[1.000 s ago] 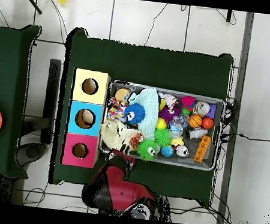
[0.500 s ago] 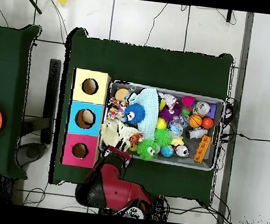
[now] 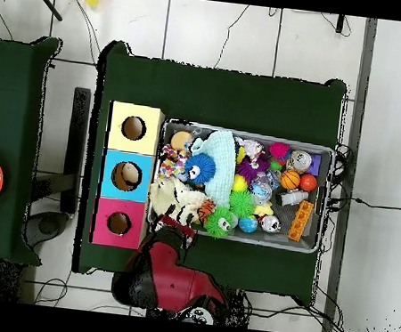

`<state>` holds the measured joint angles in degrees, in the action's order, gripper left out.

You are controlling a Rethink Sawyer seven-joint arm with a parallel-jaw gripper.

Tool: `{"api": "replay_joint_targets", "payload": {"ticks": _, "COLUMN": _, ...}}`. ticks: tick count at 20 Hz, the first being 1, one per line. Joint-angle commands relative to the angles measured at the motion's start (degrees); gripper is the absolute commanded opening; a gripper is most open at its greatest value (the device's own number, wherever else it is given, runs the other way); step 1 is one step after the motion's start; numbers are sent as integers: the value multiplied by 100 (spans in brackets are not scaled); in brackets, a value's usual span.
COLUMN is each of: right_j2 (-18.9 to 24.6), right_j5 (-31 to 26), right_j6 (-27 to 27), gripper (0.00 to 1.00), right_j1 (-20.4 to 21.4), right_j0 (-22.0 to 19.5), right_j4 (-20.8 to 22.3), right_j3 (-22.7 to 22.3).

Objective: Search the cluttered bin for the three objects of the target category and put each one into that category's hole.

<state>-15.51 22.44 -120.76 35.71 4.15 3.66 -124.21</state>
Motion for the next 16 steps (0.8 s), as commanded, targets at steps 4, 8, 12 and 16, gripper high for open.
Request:
{"api": "replay_joint_targets", "payload": {"ticks": 4, "right_j2": 201, "right_j5": -542, "right_j6": -730, "gripper": 100, "right_j1": 181, "right_j0": -324, "right_j4": -117, "right_j3": 202}}
{"api": "replay_joint_targets", "payload": {"ticks": 8, "right_j2": 149, "right_j5": -699, "right_j6": -581, "gripper": 100, "right_j1": 346, "right_j0": -456, "right_j4": 18, "right_j3": 210}}
{"api": "replay_joint_targets", "payload": {"ticks": 12, "right_j2": 89, "right_j5": -870, "right_j6": -416, "gripper": 100, "right_j1": 536, "right_j0": -606, "right_j4": 160, "right_j3": 230}}
{"api": "replay_joint_targets", "payload": {"ticks": 16, "right_j2": 34, "right_j5": -1126, "right_j6": -271, "gripper": 100, "right_j1": 783, "right_j0": -678, "right_j4": 229, "right_j3": 272}}
